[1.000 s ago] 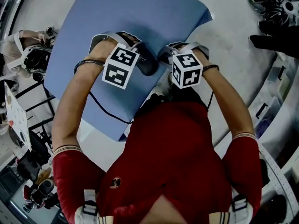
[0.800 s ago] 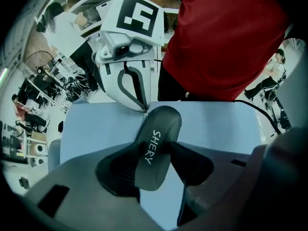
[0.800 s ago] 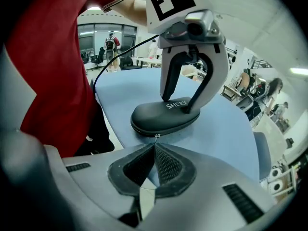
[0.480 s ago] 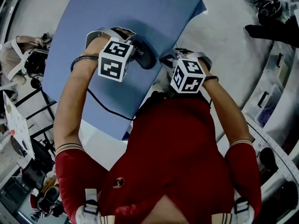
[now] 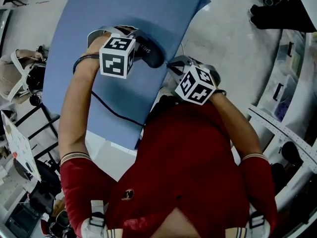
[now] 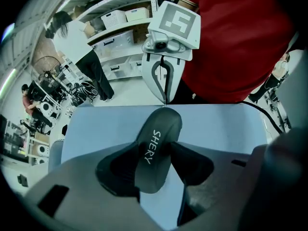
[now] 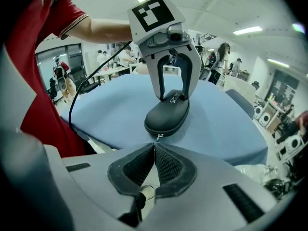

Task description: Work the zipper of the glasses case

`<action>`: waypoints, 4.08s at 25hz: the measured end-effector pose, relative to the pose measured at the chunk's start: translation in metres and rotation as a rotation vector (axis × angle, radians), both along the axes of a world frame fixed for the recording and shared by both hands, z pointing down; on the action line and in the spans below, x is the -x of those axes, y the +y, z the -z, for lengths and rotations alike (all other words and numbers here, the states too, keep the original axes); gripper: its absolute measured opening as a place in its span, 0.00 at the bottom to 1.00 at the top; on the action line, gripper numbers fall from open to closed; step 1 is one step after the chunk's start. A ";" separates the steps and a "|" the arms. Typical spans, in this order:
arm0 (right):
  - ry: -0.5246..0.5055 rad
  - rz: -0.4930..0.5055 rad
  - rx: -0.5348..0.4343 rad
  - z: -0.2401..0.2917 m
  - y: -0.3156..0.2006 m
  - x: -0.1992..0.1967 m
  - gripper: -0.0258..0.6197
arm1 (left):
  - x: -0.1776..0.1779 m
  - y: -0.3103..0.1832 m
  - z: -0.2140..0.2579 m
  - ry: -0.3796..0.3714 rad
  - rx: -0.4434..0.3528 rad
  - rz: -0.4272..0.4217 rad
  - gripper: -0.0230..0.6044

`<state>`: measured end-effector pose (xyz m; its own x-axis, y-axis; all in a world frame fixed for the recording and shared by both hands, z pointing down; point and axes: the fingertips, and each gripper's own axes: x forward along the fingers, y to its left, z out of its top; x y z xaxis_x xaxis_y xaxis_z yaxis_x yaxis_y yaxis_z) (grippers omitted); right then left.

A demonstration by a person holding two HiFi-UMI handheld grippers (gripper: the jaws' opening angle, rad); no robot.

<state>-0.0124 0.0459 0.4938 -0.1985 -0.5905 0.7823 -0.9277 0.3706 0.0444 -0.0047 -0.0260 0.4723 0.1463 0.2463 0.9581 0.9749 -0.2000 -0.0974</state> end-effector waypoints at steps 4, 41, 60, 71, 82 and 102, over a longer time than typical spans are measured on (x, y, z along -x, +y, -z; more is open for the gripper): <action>-0.046 -0.096 0.014 -0.001 0.003 0.010 0.04 | -0.001 0.001 0.000 0.015 0.020 0.002 0.34; -0.301 -0.259 -0.002 0.023 -0.070 0.097 0.04 | -0.005 0.005 0.001 0.055 0.154 0.067 0.34; -0.265 -0.292 -0.230 0.045 -0.058 0.065 0.04 | 0.001 -0.014 0.055 0.483 0.504 0.557 0.26; -0.277 -0.297 -0.515 0.105 -0.047 0.038 0.04 | 0.026 -0.007 0.112 0.838 0.651 0.974 0.06; -0.360 -0.190 -0.721 0.164 -0.041 0.026 0.04 | 0.057 -0.002 0.162 1.142 0.760 1.295 0.05; -0.410 -0.102 -0.785 0.187 -0.015 0.002 0.04 | 0.063 0.018 0.182 1.289 0.726 1.425 0.05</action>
